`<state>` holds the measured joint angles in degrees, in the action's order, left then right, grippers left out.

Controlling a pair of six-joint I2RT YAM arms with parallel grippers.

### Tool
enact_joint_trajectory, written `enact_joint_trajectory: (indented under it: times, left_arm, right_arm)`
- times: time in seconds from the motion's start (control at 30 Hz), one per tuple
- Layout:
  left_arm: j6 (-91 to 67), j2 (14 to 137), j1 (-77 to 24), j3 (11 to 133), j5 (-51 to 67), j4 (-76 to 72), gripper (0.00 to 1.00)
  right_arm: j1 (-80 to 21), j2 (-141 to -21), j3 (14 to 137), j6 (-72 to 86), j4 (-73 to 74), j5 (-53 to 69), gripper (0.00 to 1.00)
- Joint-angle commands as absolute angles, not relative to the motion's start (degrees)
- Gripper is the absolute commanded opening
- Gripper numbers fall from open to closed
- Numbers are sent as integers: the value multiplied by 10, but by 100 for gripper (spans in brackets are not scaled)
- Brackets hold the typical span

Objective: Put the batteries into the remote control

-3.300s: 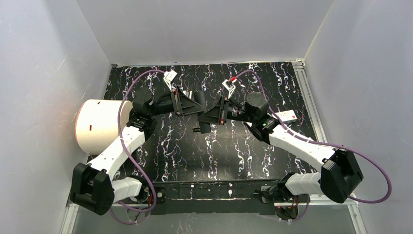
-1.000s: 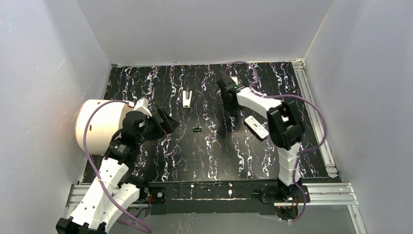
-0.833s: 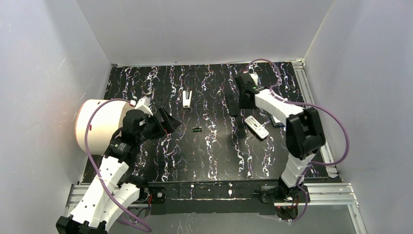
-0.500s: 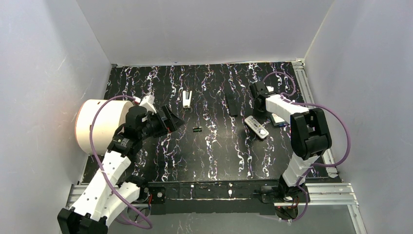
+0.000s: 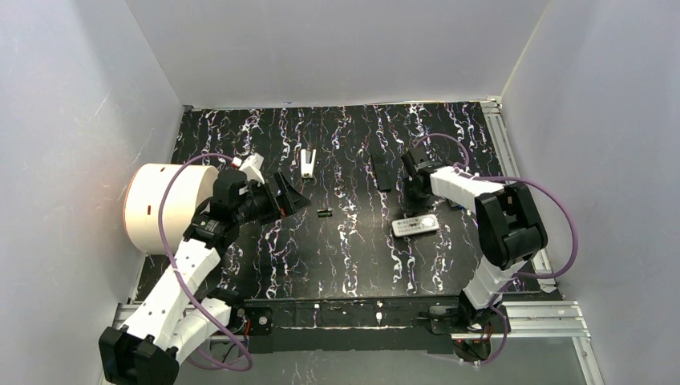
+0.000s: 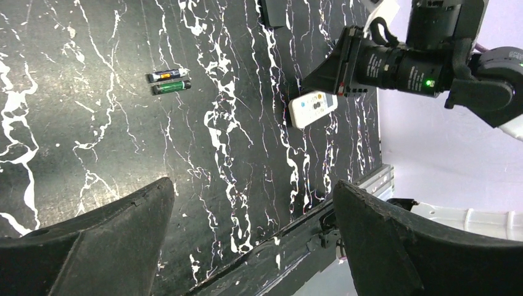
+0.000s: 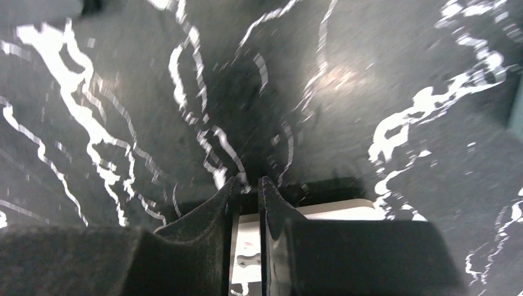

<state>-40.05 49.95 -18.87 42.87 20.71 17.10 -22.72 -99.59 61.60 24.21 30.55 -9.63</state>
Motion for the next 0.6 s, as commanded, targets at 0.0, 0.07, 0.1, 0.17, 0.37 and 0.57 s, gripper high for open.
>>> enact_joint_trajectory:
  times: [0.0,0.07,0.1,0.17,0.37,0.57]
  left_arm:
    - [-397,514,-188,441,242,150,98]
    - [-398,518,-189,442,245,147,98]
    - [-397,519,-188,442,246,145,98]
    - [-397,520,-189,441,247,142,98]
    - [-393,521,-189,434,245,140,98]
    - [-394,513,-189,422,236,136,99]
  right_arm:
    - [-247,-959,586,235,330,-65,27]
    - [-247,-942,583,237,339,-81,29]
    - [-247,-932,584,240,346,-95,32]
    - [-247,-911,588,249,355,-125,45]
    - [-247,-837,591,372,396,-276,80]
    - [-244,-781,539,626,459,-284,96]
